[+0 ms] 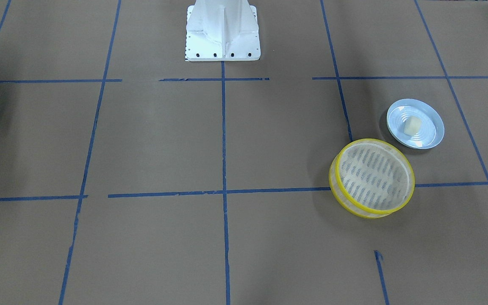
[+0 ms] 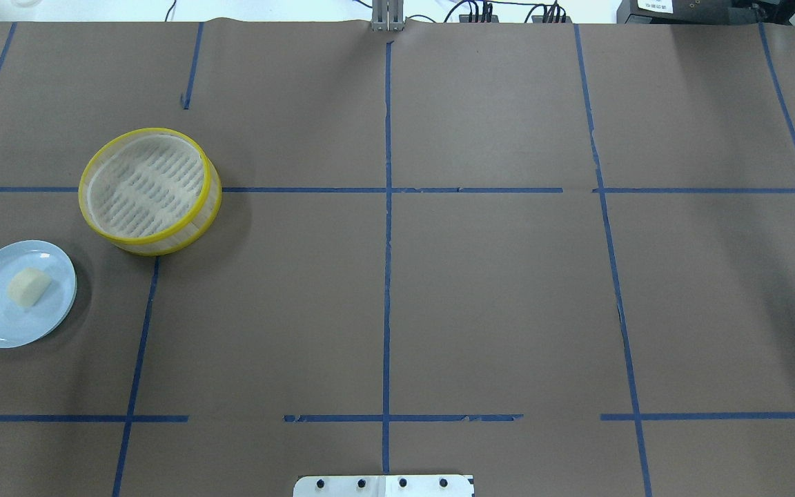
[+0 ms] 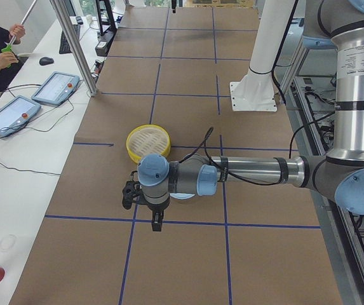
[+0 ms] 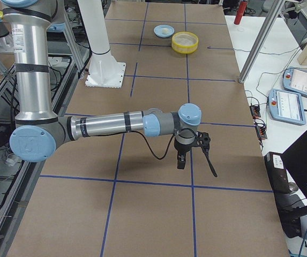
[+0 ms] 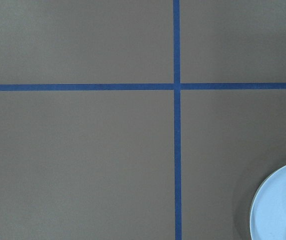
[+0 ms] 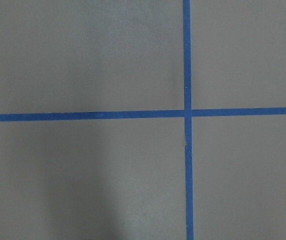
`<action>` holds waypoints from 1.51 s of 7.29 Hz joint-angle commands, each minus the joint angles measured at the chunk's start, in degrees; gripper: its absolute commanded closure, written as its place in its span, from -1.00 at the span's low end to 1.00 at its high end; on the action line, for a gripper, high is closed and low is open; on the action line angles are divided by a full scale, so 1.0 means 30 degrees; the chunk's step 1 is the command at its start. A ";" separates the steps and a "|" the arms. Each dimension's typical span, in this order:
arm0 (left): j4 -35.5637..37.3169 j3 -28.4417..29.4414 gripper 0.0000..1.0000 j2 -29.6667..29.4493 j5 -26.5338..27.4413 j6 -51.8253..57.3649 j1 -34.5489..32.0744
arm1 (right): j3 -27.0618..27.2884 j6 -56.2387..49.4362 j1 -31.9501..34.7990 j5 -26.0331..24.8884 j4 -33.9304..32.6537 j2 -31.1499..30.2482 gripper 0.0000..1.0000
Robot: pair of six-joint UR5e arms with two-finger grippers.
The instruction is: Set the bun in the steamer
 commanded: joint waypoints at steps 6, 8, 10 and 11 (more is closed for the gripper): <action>-0.0007 -0.0590 -1.00 -0.1020 -0.0204 -0.0087 0.0000 | 0.0000 0.0000 0.0000 0.0000 0.0000 0.0000 -1.00; 0.0022 -0.2659 -1.00 -0.0876 -0.0235 -0.0407 0.0696 | 0.0000 0.0000 0.0000 0.0000 0.0000 0.0000 -1.00; -0.0094 -0.4155 -1.00 -0.0787 -0.0264 -0.2947 0.2161 | 0.0000 0.0000 0.0000 0.0000 0.0000 0.0000 -1.00; -0.0123 -0.4948 -1.00 -0.0642 -0.0206 -0.3683 0.2893 | 0.0000 0.0000 0.0000 0.0000 0.0000 0.0000 -1.00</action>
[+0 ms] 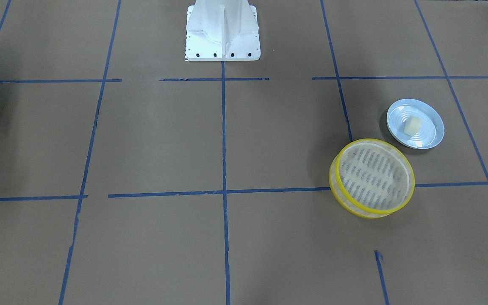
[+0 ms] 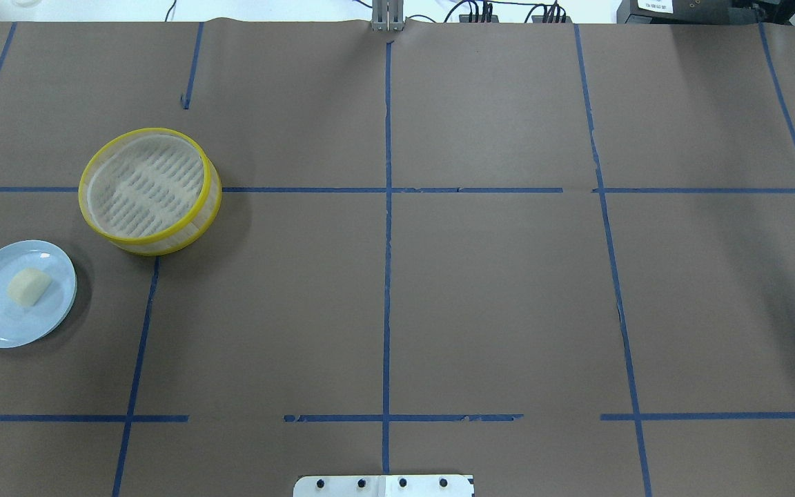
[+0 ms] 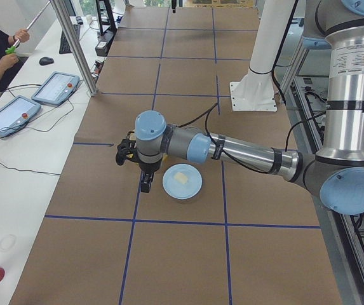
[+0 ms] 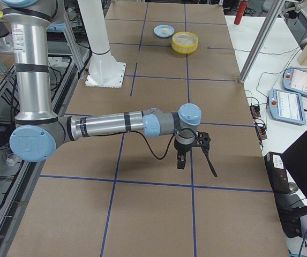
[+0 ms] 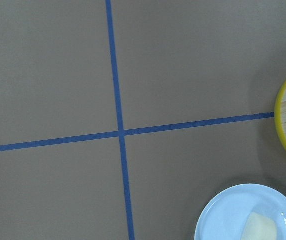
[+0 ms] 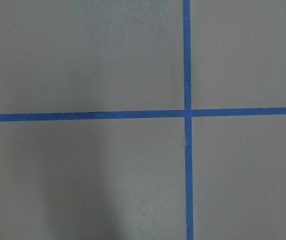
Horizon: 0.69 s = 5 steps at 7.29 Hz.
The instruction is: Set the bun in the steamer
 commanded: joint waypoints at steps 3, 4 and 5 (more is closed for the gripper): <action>-0.6329 -0.0817 -1.00 0.2651 0.0246 -0.5203 0.3374 | 0.0000 0.0000 0.0000 0.0000 0.0000 0.0000 -1.00; -0.8189 -0.0438 -1.00 0.2894 0.0943 -0.7224 0.4804 | 0.0000 0.0000 0.0000 0.0000 0.0000 0.0000 -1.00; -0.8526 -0.0231 -1.00 0.2896 0.2197 -0.8259 0.6297 | 0.0000 0.0000 0.0000 0.0000 0.0000 0.0000 -1.00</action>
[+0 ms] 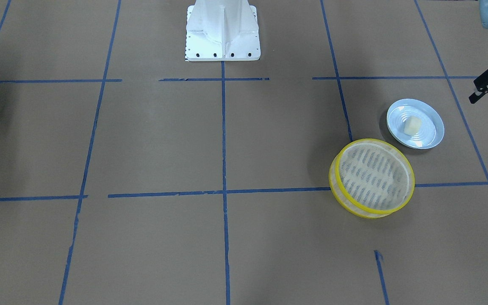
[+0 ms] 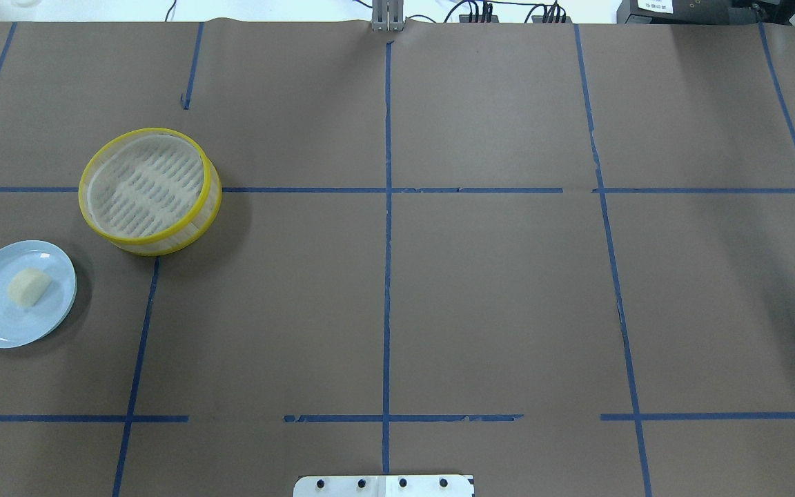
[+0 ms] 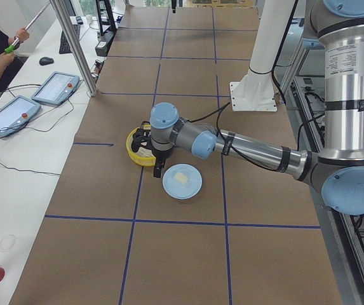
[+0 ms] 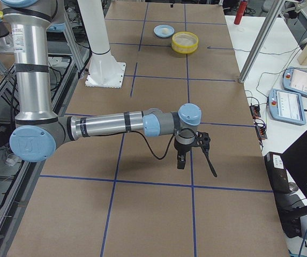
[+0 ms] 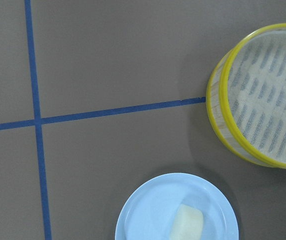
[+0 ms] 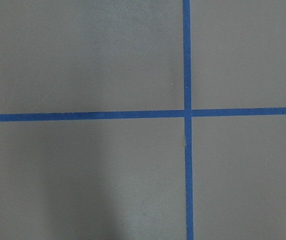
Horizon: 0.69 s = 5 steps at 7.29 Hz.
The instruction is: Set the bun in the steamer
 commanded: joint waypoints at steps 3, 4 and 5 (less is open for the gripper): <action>-0.3545 0.2591 -1.00 0.0116 0.2770 -0.3417 0.4285 | 0.0000 0.0000 0.0000 0.0000 0.0000 0.0000 -1.00; -0.3606 0.2855 -1.00 -0.0030 0.3414 -0.4646 0.5166 | 0.0000 0.0000 0.0000 0.0000 0.0000 0.0000 -1.00; -0.3665 0.3206 -1.00 -0.0350 0.3449 -0.4890 0.5407 | 0.0000 0.0000 0.0000 0.0000 0.0000 0.0000 -1.00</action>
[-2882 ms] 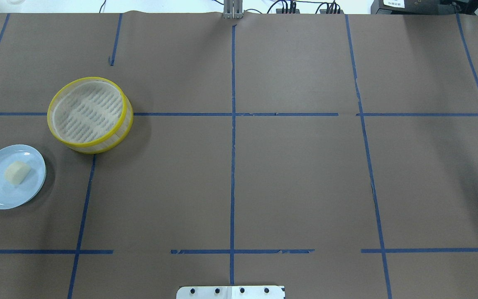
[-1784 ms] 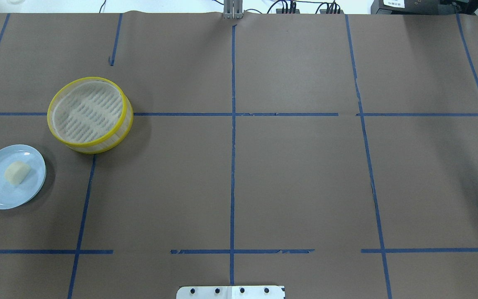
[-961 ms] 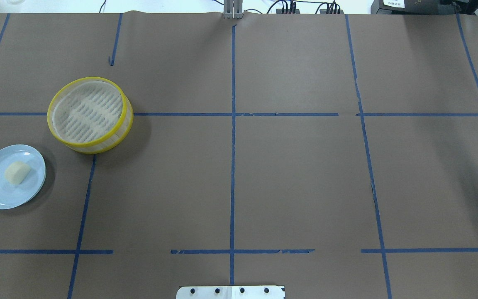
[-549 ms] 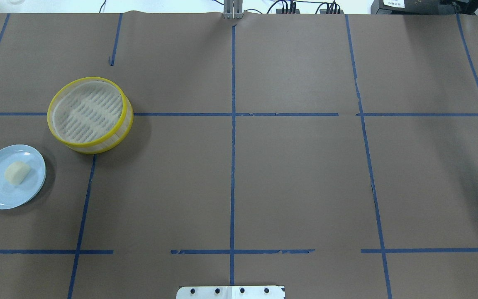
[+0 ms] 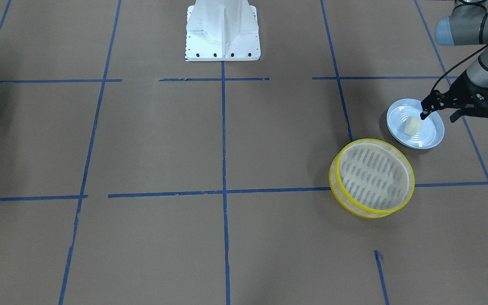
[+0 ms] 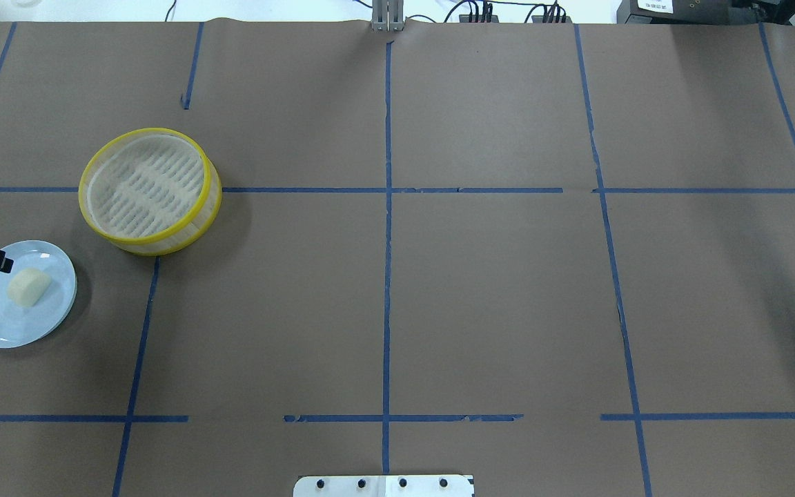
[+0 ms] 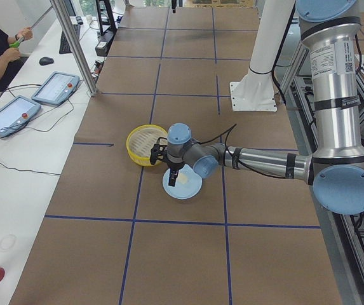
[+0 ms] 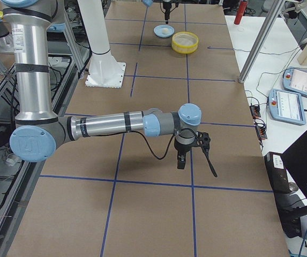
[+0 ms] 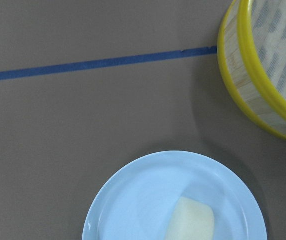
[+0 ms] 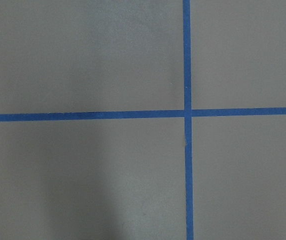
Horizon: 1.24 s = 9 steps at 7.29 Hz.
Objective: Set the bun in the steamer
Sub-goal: 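Move the left gripper down over the bun on the blue plate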
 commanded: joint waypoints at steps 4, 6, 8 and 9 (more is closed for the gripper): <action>-0.0219 0.1401 -1.00 -0.1025 0.0290 -0.0814 0.1261 | 0.0000 0.0000 0.0000 -0.0001 0.0000 0.0000 -1.00; -0.0161 0.1491 -1.00 -0.1173 0.0115 -0.0814 0.1465 | 0.0000 0.0000 0.0000 -0.0001 0.0000 0.0000 -1.00; -0.0045 0.1579 -1.00 -0.1173 0.0027 -0.0843 0.2078 | 0.0000 0.0000 0.0000 -0.0001 0.0000 0.0000 -1.00; 0.0043 0.1550 -1.00 -0.1144 0.0027 -0.0843 0.2198 | 0.0000 0.0000 0.0000 -0.0001 0.0000 0.0000 -1.00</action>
